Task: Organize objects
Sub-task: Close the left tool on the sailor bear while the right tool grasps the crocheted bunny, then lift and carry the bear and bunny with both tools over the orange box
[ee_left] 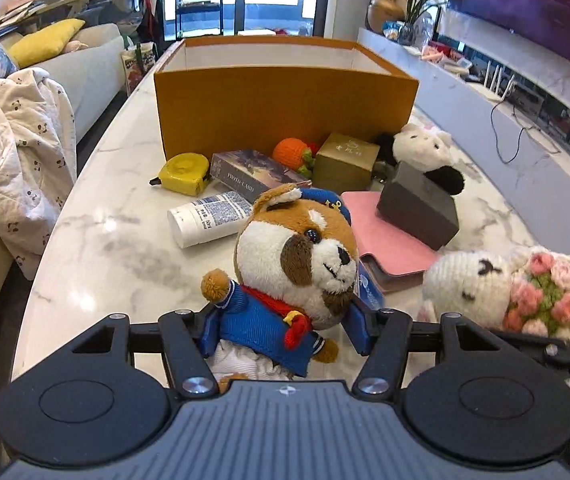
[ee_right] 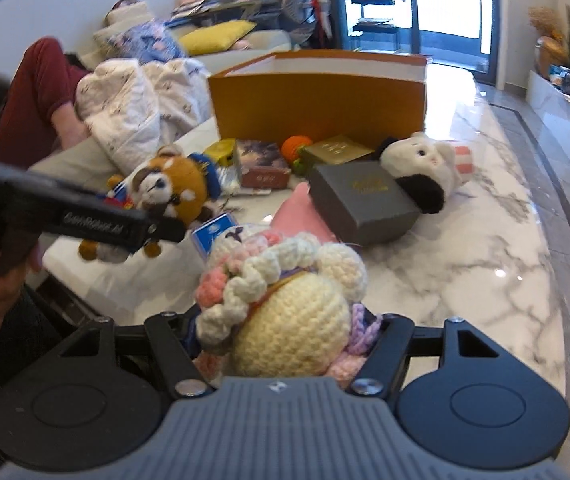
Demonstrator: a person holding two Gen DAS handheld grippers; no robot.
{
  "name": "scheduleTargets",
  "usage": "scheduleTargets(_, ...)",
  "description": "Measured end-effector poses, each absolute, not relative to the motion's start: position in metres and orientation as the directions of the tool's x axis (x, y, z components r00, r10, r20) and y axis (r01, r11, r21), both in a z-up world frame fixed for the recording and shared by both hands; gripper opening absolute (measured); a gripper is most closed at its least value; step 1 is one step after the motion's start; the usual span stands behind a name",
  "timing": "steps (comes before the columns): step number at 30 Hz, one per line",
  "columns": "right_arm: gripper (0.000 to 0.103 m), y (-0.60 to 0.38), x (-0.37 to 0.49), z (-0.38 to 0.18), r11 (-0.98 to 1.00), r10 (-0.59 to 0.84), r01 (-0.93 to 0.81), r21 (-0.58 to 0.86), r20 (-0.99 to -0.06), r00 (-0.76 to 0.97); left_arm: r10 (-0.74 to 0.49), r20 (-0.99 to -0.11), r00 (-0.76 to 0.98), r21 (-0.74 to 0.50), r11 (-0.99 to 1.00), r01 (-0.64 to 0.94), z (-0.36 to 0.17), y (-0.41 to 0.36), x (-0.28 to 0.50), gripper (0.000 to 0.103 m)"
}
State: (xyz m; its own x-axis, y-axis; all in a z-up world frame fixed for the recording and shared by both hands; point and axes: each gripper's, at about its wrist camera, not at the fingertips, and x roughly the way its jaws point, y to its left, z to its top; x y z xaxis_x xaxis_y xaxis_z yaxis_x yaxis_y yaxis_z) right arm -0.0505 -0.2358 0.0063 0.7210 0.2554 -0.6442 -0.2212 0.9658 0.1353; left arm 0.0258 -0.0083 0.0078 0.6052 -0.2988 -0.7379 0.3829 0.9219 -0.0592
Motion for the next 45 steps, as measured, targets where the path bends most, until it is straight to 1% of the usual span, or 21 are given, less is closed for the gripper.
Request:
scheduleTargets(4, 0.069, -0.241, -0.056, 0.009, 0.97, 0.241, -0.19, 0.149, -0.624, 0.743, -0.287, -0.699, 0.656, -0.042, 0.931, 0.362, 0.018, -0.006, 0.014, 0.07)
scheduleTargets(11, 0.069, -0.239, -0.073, 0.02, 0.974, 0.227, -0.189, 0.127, -0.592, 0.773, -0.29, -0.635, 0.716, -0.066, 0.944, 0.324, 0.05, 0.003, 0.008, 0.07)
scheduleTargets(19, 0.069, -0.24, -0.058, 0.04, 0.973, 0.228, -0.2, 0.113, -0.57, 0.789, -0.304, -0.599, 0.741, -0.116, 0.948, 0.295, 0.069, 0.004, 0.035, 0.07)
scheduleTargets(23, 0.069, -0.242, -0.031, 0.055, 0.971, 0.238, -0.216, 0.107, -0.552, 0.799, -0.298, -0.591, 0.75, -0.124, 0.952, 0.281, 0.082, 0.002, 0.063, 0.07)
scheduleTargets(26, 0.069, -0.244, -0.001, 0.072, 0.969, 0.246, -0.222, 0.11, -0.52, 0.818, -0.294, -0.577, 0.762, -0.114, 0.953, 0.281, 0.094, -0.004, 0.09, 0.07)
scheduleTargets(30, 0.069, -0.251, 0.053, 0.102, 0.965, 0.263, -0.22, 0.145, -0.477, 0.839, -0.289, -0.558, 0.778, -0.096, 0.954, 0.285, 0.116, -0.013, 0.133, 0.07)
scheduleTargets(33, 0.069, -0.254, 0.103, 0.121, 0.969, 0.246, -0.2, 0.146, -0.457, 0.855, -0.271, -0.555, 0.786, -0.09, 0.959, 0.267, 0.126, -0.02, 0.173, 0.07)
scheduleTargets(35, 0.069, -0.255, 0.142, 0.126, 0.971, 0.238, -0.188, 0.15, -0.476, 0.847, -0.263, -0.572, 0.777, -0.076, 0.96, 0.268, 0.127, -0.029, 0.203, 0.07)
scheduleTargets(38, 0.069, -0.255, 0.198, 0.122, 0.973, 0.23, -0.185, 0.137, -0.543, 0.808, -0.23, -0.62, 0.75, -0.037, 0.963, 0.265, 0.114, -0.041, 0.242, 0.07)
scheduleTargets(41, 0.069, -0.252, 0.24, 0.104, 0.976, 0.214, -0.193, 0.101, -0.613, 0.761, -0.224, -0.679, 0.699, -0.037, 0.961, 0.272, 0.094, -0.047, 0.273, 0.069)
scheduleTargets(45, 0.069, -0.244, 0.274, 0.074, 0.973, 0.224, -0.202, 0.114, -0.687, 0.691, -0.236, -0.737, 0.634, -0.063, 0.957, 0.283, 0.069, -0.057, 0.302, 0.07)
